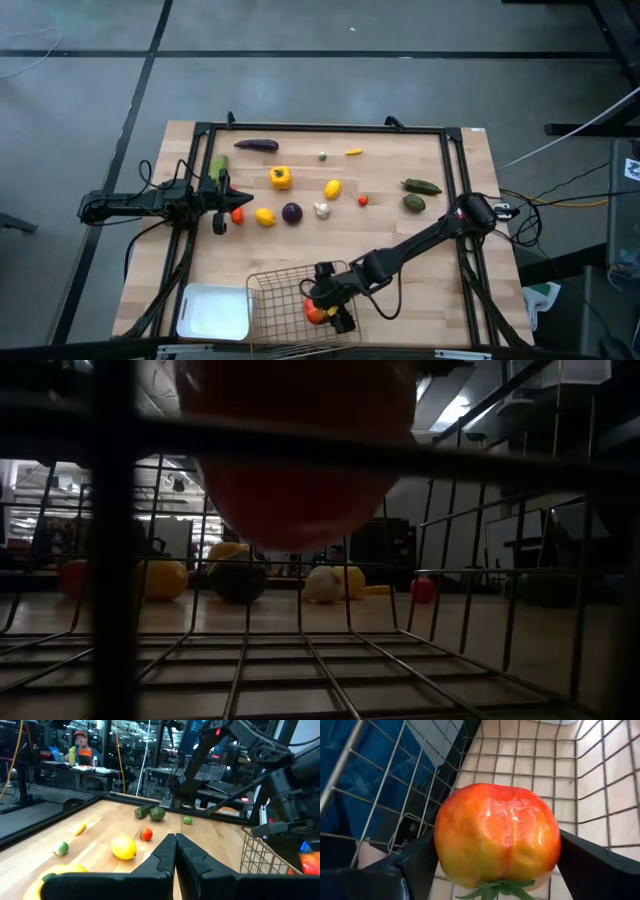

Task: Sort produce into baskets
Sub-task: Put the light orange tomato into the wire basket, then put the dark green lime into the wire basket

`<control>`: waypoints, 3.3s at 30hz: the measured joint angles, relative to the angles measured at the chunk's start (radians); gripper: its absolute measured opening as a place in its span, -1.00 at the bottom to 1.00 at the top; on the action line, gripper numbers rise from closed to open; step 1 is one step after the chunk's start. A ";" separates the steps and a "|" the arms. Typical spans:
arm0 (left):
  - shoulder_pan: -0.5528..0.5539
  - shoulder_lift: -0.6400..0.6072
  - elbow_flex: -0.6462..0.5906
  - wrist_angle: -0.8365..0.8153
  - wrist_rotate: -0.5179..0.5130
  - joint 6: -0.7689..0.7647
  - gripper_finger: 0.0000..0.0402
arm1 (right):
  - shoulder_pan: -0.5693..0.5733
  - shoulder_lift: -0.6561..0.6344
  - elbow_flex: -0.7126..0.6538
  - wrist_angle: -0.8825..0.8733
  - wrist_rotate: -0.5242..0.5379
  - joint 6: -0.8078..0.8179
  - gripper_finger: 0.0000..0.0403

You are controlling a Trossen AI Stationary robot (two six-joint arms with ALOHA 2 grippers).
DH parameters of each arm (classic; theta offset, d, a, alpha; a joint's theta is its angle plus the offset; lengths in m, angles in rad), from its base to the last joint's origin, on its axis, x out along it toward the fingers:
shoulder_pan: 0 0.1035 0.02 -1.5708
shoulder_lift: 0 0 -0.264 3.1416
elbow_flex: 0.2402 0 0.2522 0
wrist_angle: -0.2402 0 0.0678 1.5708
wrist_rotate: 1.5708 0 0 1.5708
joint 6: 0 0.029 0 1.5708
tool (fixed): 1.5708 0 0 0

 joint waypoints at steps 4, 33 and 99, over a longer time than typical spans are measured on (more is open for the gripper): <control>0.000 0.000 0.000 0.000 0.000 0.000 -0.97 | 0.000 0.003 0.000 -0.002 -0.007 -0.003 0.69; 0.000 0.000 0.000 0.000 0.000 0.000 -0.97 | -0.031 0.003 -0.001 0.037 -0.148 -0.011 0.97; 0.000 0.000 0.001 0.001 0.001 0.000 -0.97 | -0.119 -0.155 0.048 -0.267 0.071 0.032 0.98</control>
